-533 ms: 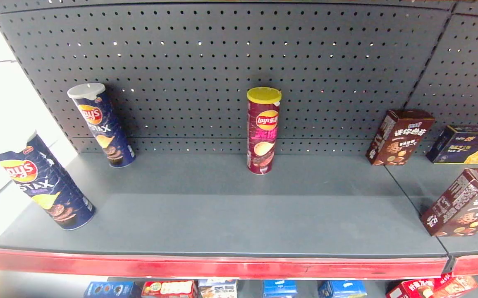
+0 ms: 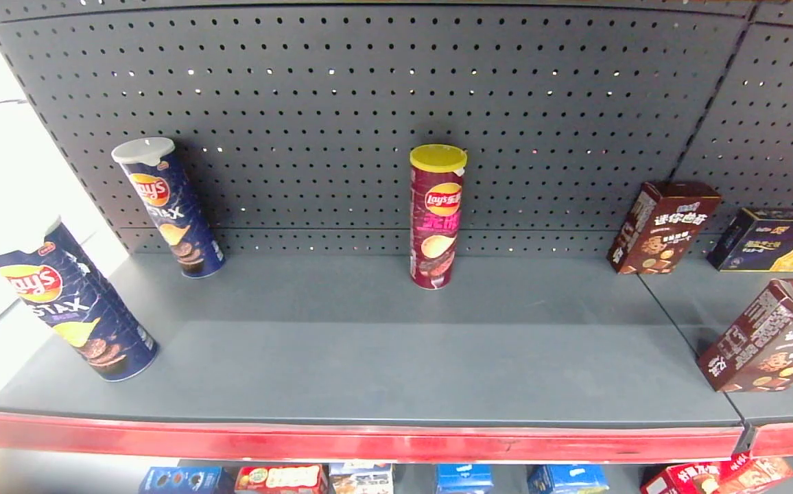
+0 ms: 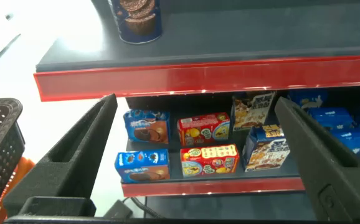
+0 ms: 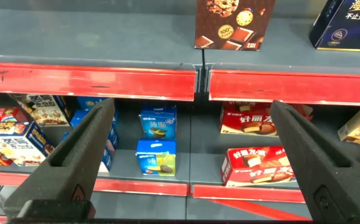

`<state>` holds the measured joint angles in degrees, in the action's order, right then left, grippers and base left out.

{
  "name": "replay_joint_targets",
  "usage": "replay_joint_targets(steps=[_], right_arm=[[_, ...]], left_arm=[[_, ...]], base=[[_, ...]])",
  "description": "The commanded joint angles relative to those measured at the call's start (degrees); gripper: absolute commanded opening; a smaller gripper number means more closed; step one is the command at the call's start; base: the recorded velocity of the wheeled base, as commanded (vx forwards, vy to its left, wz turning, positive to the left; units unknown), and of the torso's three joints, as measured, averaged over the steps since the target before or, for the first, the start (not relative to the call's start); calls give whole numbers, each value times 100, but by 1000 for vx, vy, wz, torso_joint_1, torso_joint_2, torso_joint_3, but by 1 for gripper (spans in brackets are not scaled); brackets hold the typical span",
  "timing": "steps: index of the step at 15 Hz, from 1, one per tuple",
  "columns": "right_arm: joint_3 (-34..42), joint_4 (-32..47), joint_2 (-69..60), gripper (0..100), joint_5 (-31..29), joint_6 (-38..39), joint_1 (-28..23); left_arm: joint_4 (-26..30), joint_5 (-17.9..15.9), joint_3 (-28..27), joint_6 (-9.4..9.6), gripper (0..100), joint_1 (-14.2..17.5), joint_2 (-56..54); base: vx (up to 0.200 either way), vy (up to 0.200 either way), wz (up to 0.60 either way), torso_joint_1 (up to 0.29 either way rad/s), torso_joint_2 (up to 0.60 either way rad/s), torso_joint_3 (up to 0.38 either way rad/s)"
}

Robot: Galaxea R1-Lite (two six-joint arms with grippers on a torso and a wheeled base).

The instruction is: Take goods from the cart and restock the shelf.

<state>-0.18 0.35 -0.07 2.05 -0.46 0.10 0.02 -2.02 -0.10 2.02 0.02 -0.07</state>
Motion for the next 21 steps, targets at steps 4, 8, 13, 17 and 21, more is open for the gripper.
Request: replay_joint_targets(steps=[4,8,13,17,21], right_arm=[[1,0,7,100,-3,2,-1],[1,0,7,100,-3,2,-1],[1,0,7,100,-3,29,-1],[1,0,7,100,-11,29,-1],[1,0,7,100,-11,29,-1]], left_arm=[[-2,0,1,0,100,-2,7],[-2,0,1,0,100,6,7],[-2,0,1,0,100,-2,7],[-2,-9,1,17,100,-2,7],[6,-9,1,9,100,-2,7]], base=[[0,0,600,5,1,1],[0,0,600,4,7,2],[0,0,0,0,0,0],[0,0,0,0,0,0],[0,0,0,0,0,0]])
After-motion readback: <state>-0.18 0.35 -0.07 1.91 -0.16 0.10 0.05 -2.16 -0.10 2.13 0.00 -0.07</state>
